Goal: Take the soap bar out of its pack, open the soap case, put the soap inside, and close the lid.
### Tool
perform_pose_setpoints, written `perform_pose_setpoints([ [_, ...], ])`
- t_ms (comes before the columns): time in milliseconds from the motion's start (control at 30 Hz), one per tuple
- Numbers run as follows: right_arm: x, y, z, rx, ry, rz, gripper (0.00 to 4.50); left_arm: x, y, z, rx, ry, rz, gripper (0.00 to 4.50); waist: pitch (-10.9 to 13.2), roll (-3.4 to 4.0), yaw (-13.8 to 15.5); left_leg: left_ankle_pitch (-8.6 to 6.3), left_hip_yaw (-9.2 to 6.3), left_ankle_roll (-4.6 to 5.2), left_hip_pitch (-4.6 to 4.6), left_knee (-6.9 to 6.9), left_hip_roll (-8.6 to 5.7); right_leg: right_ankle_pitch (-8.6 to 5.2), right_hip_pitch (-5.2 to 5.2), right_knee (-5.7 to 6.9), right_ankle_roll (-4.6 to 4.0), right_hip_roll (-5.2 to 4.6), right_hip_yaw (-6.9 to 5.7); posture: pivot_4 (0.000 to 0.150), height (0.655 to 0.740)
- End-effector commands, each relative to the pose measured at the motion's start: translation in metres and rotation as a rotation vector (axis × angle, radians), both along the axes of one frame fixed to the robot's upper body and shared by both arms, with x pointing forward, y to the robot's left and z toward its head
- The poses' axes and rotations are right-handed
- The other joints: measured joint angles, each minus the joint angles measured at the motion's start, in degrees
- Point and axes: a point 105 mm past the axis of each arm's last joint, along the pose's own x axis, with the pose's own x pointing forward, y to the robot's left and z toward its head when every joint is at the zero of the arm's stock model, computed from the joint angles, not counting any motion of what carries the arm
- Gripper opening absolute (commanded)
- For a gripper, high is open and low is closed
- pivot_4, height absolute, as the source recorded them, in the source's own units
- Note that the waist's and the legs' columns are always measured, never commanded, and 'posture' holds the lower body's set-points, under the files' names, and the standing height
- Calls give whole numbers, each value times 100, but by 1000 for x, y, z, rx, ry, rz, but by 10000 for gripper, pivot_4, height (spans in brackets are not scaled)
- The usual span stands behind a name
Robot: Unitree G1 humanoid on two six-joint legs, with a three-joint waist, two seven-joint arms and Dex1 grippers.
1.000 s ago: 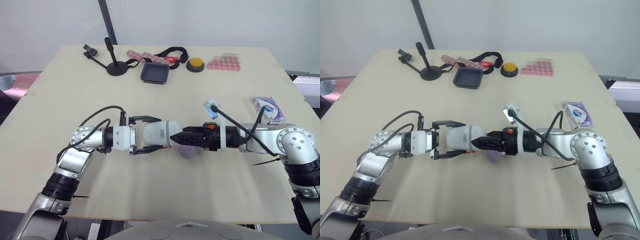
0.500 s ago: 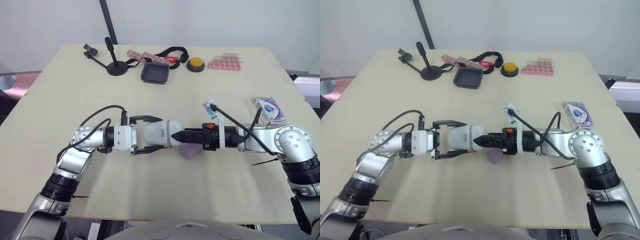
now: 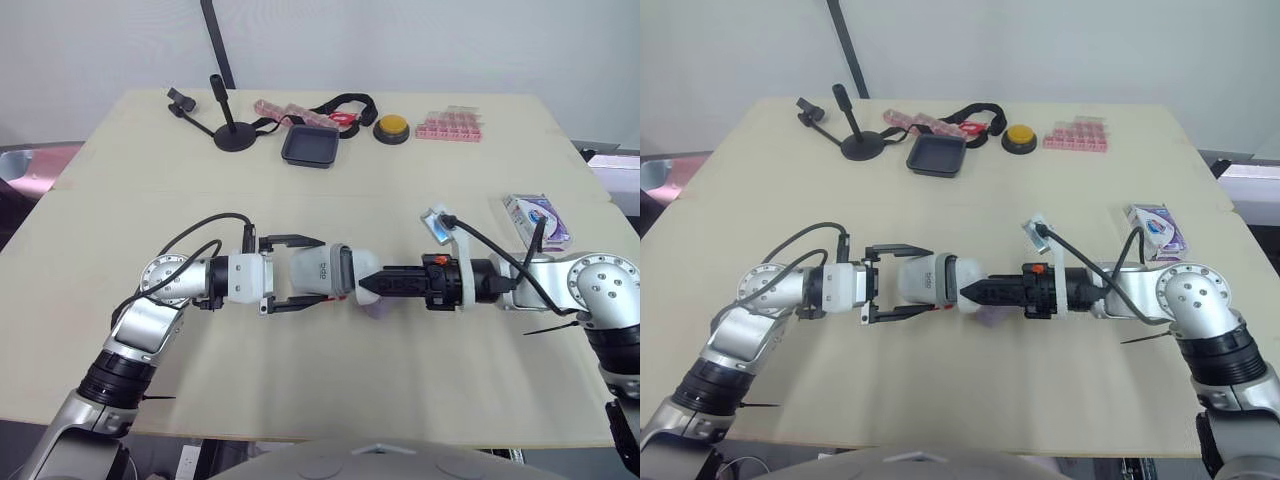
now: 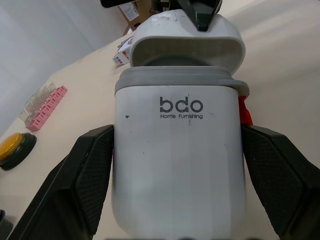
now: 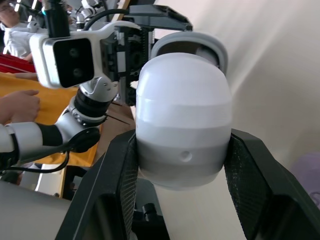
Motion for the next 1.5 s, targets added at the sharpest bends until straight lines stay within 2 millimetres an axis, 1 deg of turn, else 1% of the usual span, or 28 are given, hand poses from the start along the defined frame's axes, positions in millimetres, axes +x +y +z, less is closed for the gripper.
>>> perform_pose_setpoints([
  [33,4,-17,8,14,-17,-40,20128,-2,0,8,-28,-20,3,34768,0,0,5,0,-1,0,6,0,0,0,0,0,0,-1,-1,1500,7400],
  [100,12,-33,6,-31,-20,-94,20128,-2,0,8,-29,-11,10,34768,0,0,9,0,-2,1,19,2,0,0,-4,0,0,-1,-2,1500,7400],
  [133,16,-44,6,-67,-24,-127,20128,-2,0,7,-29,-6,13,34768,0,0,11,0,-2,1,18,3,-1,0,-6,0,0,0,-1,1500,7400],
  [167,23,-61,4,-128,-35,-181,20128,-1,1,7,-28,-2,14,34768,0,0,19,0,-2,1,14,5,-1,0,-6,1,0,2,2,1500,7400],
  [200,28,-73,4,-169,-43,-216,20128,-1,1,7,-27,1,15,34768,0,0,33,0,-1,1,-3,7,-1,0,-5,-2,0,3,4,1500,7400],
  [233,33,-89,0,-263,-73,-258,20128,0,1,7,-25,5,18,34768,0,0,40,0,-1,1,-11,8,-1,0,-2,-4,0,3,6,1500,7400],
  [300,38,-109,-4,-394,-117,-289,20128,1,2,6,-24,10,22,34768,1,0,60,0,-1,0,-11,8,-1,0,4,-13,0,3,10,1500,7400],
  [333,37,-136,-15,-618,-210,-273,20128,2,2,6,-24,15,25,34768,2,1,64,-1,-2,0,-11,8,3,0,8,-14,0,6,11,1500,7400],
  [367,31,-160,-25,-840,-272,-211,20128,2,2,6,-24,18,25,34768,7,13,94,-3,-5,-2,-12,10,9,0,14,-21,0,9,13,1500,7400],
  [400,26,-178,-31,-1010,-319,-132,20128,3,2,6,-24,21,25,34768,8,15,129,-4,-7,-2,-17,13,8,0,13,-25,1,8,13,1500,7400],
  [433,23,-189,-33,-1108,-352,-70,20128,3,2,6,-24,23,25,34768,9,14,139,-5,-9,-1,-13,11,11,-2,17,-26,4,6,8,1500,7400],
  [467,25,-191,-34,-1136,-372,-45,20128,3,2,6,-25,25,25,34768,11,6,130,-8,-16,-3,-13,13,19,-2,21,-31,3,-7,3,1500,7400],
  [600,30,-184,-39,-1136,-395,32,20128,5,1,6,-27,28,25,34768,14,-4,-13,-8,-3,-5,-14,14,21,-2,8,-19,3,-2,14,1500,7400],
  [700,37,-183,-44,-1173,-431,72,20128,5,0,6,-26,28,24,34768,14,2,-37,-8,-1,-5,-13,17,21,-2,8,-12,2,-2,23,1500,7400],
  [767,41,-178,-45,-1168,-450,95,20128,5,0,6,-25,27,24,34768,13,2,-42,-7,-1,-4,-13,20,22,-1,6,-5,2,-4,23,1500,7400],
  [867,46,-172,-48,-1169,-470,118,20128,5,0,6,-25,27,25,34768,13,2,-46,-7,-2,-3,-12,23,26,-1,3,5,1,-4,24,1500,7400],
  [1067,55,-172,-53,-1195,-507,146,20128,4,-2,7,-31,31,28,34768,12,3,-58,-5,-1,0,-4,40,27,-1,-26,27,-1,-4,29,1500,7400],
  [1167,56,-171,-55,-1178,-495,146,20128,4,-2,6,-32,33,32,34768,12,3,-80,-5,-1,0,-7,41,28,-1,-25,28,-1,-5,32,1500,7400],
  [1233,57,-168,-54,-1156,-507,140,30471,4,-1,6,-33,35,37,34768,12,3,-107,-5,0,0,-9,42,30,0,-24,31,-2,-5,33,1500,7400],
  [1300,58,-167,-52,-1145,-523,140,37235,4,-1,6,-34,36,40,34768,12,4,-123,-5,1,0,-12,43,29,0,-25,32,-2,-5,35,1500,7400],
  [1333,57,-167,-51,-1135,-523,134,39245,4,-1,6,-34,37,42,34768,12,4,-129,-5,2,0,-15,43,28,0,-24,33,-2,-5,37,1500,7400],
  [1367,57,-167,-49,-1127,-531,133,43266,4,-1,6,-35,38,43,34768,12,4,-138,-5,2,0,-25,43,27,-1,-24,33,-2,-4,39,1500,7400],
  [1400,56,-167,-47,-1121,-539,129,44840,4,-1,6,-35,39,43,34768,12,4,-146,-5,3,0,-28,43,28,0,-23,33,-3,-4,40,1500,7400],
  [1500,55,-168,-39,-1103,-584,113,44840,5,-1,5,-32,54,50,34768,12,4,-156,-5,4,0,-26,43,31,0,-21,33,-3,-4,42,1500,7400],
])
